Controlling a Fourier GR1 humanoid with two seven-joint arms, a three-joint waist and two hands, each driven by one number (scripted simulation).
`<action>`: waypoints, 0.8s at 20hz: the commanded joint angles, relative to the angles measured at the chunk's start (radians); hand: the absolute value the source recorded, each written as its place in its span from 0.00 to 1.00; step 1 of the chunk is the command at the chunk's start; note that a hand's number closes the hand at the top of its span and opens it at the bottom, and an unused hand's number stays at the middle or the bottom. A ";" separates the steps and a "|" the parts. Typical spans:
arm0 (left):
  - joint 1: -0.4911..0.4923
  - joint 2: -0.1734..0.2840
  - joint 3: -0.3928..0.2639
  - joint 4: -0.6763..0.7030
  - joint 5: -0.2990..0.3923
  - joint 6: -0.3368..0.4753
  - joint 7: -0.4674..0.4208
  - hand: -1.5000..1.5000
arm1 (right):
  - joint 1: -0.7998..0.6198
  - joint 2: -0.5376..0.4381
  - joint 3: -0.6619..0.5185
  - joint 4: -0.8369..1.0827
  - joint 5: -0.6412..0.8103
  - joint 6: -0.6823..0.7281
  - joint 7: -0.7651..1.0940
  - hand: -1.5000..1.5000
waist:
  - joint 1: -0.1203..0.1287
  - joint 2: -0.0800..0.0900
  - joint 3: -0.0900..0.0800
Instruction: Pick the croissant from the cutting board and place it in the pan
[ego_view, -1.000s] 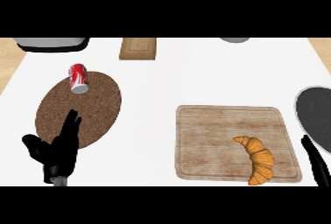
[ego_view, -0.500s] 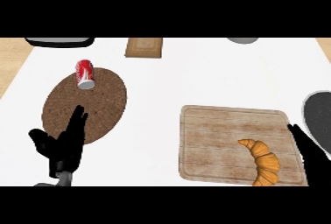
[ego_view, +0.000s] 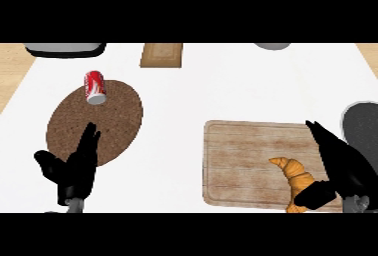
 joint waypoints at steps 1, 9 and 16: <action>-0.042 -0.037 -0.004 0.068 0.003 0.009 0.034 0.50 | -0.001 -0.008 -0.005 0.070 -0.093 0.134 0.009 0.00 | -0.018 0.006 -0.007; 0.065 -0.043 0.005 0.018 -0.019 -0.034 -0.005 0.50 | 0.017 -0.027 -0.066 0.079 -0.114 0.189 -0.052 0.00 | -0.016 0.002 -0.007; 0.054 -0.027 0.055 0.007 -0.014 -0.086 0.032 0.50 | -0.028 0.051 -0.070 0.127 -0.029 0.102 -0.112 0.00 | -0.013 0.003 -0.006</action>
